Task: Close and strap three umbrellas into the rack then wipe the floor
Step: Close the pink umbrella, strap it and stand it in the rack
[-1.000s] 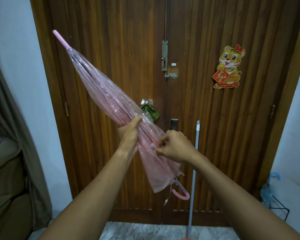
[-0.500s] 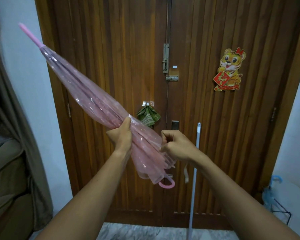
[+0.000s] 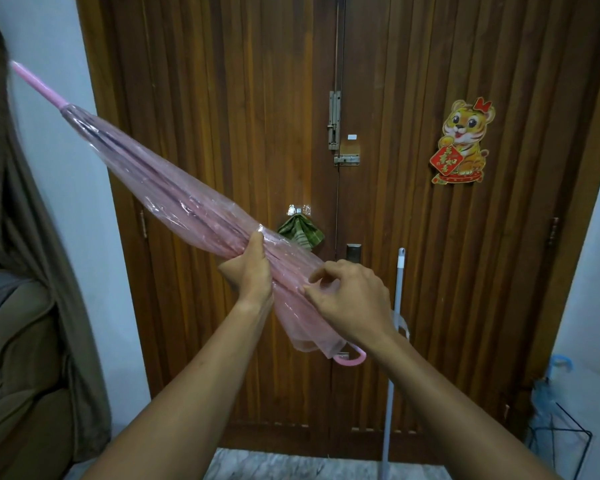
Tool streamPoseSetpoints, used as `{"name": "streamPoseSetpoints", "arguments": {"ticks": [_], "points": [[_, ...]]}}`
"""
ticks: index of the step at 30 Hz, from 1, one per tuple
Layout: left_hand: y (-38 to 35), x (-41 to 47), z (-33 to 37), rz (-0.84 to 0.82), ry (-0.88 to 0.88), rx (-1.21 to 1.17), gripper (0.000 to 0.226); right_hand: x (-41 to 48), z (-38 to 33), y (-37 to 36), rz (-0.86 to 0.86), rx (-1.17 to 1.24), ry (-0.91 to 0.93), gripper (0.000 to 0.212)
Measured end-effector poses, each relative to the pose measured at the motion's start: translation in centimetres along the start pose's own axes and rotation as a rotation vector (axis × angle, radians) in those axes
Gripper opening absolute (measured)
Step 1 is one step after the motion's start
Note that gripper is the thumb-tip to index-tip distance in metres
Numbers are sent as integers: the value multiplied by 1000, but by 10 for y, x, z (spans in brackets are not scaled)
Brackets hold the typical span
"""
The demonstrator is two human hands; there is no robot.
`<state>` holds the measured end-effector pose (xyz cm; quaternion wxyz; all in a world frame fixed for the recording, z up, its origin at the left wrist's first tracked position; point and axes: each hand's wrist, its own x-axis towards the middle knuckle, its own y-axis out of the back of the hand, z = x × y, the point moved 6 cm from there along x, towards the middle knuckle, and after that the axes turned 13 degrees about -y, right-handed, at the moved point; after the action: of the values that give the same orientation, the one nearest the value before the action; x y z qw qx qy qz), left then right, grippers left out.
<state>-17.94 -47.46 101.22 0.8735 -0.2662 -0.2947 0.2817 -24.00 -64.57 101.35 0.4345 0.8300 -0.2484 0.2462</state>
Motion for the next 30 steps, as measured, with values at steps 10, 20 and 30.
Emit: {"name": "streamPoseSetpoints", "arguments": {"ticks": [10,20,30], "points": [[0,-6,-7,154,179,-45,10,-10,-2,-27,-106,184,-31,10],[-3,-18,-24,193,400,-195,34,-3,19,-38,0,395,-325,57],[-6,-29,-29,101,517,-254,35,-23,20,-72,-623,1215,-988,70]]}}
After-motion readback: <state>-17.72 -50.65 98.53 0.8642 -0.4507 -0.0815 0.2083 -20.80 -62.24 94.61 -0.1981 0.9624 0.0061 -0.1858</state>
